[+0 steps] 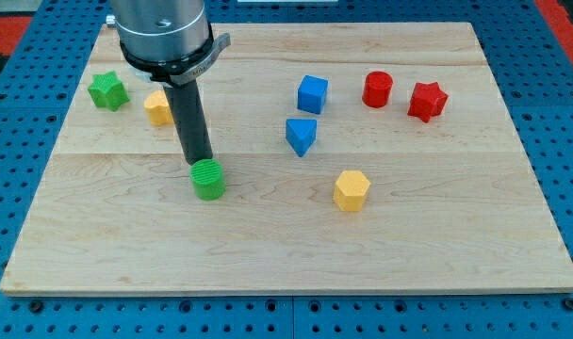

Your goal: Slide the green circle down and left

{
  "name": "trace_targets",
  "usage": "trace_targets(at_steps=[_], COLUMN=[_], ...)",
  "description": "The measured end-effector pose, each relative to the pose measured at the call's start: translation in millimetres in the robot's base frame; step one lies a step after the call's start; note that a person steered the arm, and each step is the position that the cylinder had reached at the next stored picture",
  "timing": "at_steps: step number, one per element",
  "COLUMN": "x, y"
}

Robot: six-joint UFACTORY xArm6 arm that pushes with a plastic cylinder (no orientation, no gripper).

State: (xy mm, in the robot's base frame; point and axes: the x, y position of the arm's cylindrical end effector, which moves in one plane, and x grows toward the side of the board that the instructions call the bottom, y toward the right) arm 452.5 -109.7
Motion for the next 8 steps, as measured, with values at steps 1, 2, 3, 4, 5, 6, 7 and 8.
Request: trace_targets(at_steps=[1, 2, 3, 4, 5, 6, 7, 8], x=[1.4, 1.1, 29.7, 44.5, 27.2, 18.7, 19.8, 13.3], y=[8.7, 54.0, 74.9, 58.3, 32.7, 8.3, 4.1, 45.2])
